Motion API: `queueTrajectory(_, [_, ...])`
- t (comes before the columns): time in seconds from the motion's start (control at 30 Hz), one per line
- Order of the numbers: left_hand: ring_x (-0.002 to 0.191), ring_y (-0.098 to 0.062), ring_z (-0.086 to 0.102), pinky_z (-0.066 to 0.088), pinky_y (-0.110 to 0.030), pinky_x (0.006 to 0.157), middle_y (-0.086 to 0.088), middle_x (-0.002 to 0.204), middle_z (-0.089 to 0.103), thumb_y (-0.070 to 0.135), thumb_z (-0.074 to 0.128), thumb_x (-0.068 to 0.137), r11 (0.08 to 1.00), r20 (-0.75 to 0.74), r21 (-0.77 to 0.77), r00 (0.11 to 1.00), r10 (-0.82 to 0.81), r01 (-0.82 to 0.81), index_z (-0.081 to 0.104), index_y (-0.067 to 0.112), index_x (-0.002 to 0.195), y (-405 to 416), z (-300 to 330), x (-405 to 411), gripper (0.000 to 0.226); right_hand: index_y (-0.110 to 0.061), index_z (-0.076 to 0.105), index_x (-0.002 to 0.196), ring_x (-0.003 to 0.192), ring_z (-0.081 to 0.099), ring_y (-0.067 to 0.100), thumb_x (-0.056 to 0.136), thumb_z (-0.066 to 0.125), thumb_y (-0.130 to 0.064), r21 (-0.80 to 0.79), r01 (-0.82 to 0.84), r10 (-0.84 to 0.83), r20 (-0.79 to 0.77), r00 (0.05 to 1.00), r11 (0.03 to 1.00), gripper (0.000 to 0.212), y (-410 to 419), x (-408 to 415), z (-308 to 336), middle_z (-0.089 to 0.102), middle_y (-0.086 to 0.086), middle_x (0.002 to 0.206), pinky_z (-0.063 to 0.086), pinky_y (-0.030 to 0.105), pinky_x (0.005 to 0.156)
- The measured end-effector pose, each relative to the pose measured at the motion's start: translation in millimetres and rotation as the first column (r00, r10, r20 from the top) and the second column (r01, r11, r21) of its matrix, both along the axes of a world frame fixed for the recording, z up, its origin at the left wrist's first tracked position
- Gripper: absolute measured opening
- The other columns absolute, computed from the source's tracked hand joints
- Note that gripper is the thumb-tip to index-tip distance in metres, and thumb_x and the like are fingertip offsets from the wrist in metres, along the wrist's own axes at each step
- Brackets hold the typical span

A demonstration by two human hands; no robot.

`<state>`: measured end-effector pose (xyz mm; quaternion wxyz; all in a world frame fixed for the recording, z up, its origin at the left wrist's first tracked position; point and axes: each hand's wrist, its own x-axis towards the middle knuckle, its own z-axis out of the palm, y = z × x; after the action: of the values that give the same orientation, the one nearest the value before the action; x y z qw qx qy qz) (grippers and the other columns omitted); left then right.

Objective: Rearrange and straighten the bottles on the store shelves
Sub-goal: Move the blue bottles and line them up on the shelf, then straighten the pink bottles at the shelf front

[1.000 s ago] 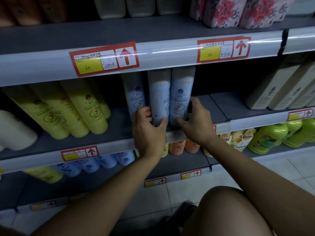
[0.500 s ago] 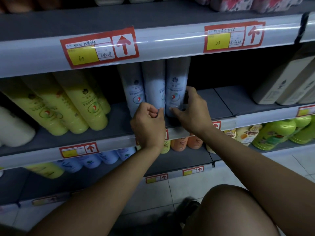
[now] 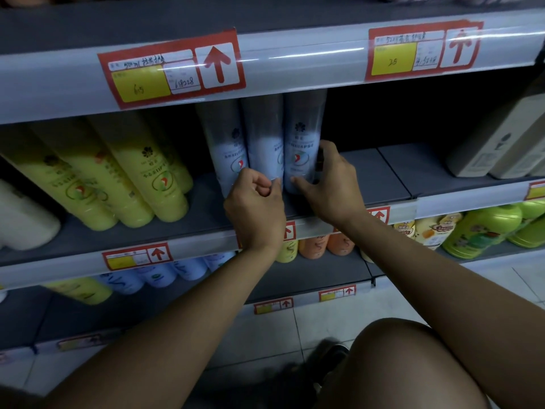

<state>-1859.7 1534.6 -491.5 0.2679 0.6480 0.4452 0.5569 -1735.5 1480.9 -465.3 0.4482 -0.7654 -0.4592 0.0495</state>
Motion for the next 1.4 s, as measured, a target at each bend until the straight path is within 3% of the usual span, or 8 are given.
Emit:
queueTrajectory(0.17, [0.053, -0.006, 0.052, 0.041, -0.011, 0.060, 0.012, 0.059, 0.053, 0.014, 0.086, 0.082, 1.000, 0.012, 0.018, 1.000, -0.005, 0.004, 0.054, 0.021, 0.072, 0.2, -1.2, -1.7, 0.035, -0.016, 0.055, 0.126, 0.113, 0.067, 0.024, 0.083, 0.085, -0.026, -0.003, 0.006, -0.006, 0.011, 1.000, 1.000, 0.053, 1.5, -2.0, 0.6, 0.069, 0.005, 0.123, 0.059, 0.047, 0.092])
queueTrajectory(0.4, [0.056, -0.012, 0.058, 0.047, -0.021, 0.061, 0.006, 0.061, 0.059, 0.014, 0.085, 0.082, 0.999, 0.004, -0.013, 1.000, -0.030, 0.030, 0.056, 0.016, 0.073, -2.3, -3.3, -5.5, 0.031, -0.016, 0.055, 0.127, 0.111, 0.067, 0.025, 0.082, 0.084, -0.027, -0.002, 0.016, -0.016, 0.015, 1.000, 1.000, 0.054, 2.2, -2.8, -1.7, 0.069, 0.006, 0.123, 0.059, 0.046, 0.091])
queueTrajectory(0.7, [0.062, -0.012, 0.063, 0.057, -0.039, 0.064, 0.004, 0.069, 0.063, 0.015, 0.086, 0.082, 0.981, -0.074, -0.081, 0.981, -0.180, 0.174, 0.058, 0.021, 0.078, -9.5, -6.8, -21.3, 0.029, -0.024, 0.049, 0.132, 0.113, 0.065, 0.030, 0.078, 0.082, -0.035, -0.084, 0.020, -0.016, 0.047, 0.999, 0.996, 0.064, -3.2, -10.2, -1.0, 0.066, 0.006, 0.126, 0.057, 0.052, 0.092])
queueTrajectory(0.97, [0.071, -0.009, 0.059, 0.057, -0.037, 0.067, 0.005, 0.083, 0.062, 0.015, 0.084, 0.082, 0.942, -0.206, -0.009, 0.921, -0.330, 0.336, 0.060, 0.023, 0.088, -28.2, 11.8, -48.8, 0.025, -0.008, 0.035, 0.153, 0.122, 0.060, 0.037, 0.086, 0.081, -0.029, -0.216, 0.096, -0.073, 0.111, 0.991, 0.972, 0.083, -27.7, -14.5, 15.4, 0.059, 0.018, 0.137, 0.052, 0.044, 0.098])
queueTrajectory(1.2, [0.070, -0.004, 0.056, 0.054, -0.028, 0.064, 0.006, 0.084, 0.060, 0.011, 0.078, 0.085, 0.929, -0.233, 0.000, 0.903, -0.361, 0.371, 0.061, 0.021, 0.090, -25.9, 14.6, -38.0, 0.020, -0.011, 0.048, 0.143, 0.115, 0.062, 0.027, 0.090, 0.076, -0.027, -0.185, 0.057, -0.027, 0.161, 0.987, 0.981, 0.062, -36.0, 0.1, 6.8, 0.061, 0.009, 0.129, 0.054, 0.042, 0.095])
queueTrajectory(1.4, [0.073, -0.011, 0.061, 0.056, -0.035, 0.067, 0.005, 0.085, 0.063, 0.011, 0.076, 0.085, 0.932, -0.220, -0.058, 0.906, -0.361, 0.357, 0.060, 0.025, 0.089, -26.6, 9.1, -16.8, 0.022, -0.012, 0.055, 0.135, 0.109, 0.064, 0.025, 0.088, 0.074, -0.023, -0.160, 0.057, -0.023, 0.207, 0.978, 0.985, 0.052, -40.1, 22.0, 10.0, 0.064, 0.006, 0.121, 0.054, 0.043, 0.093])
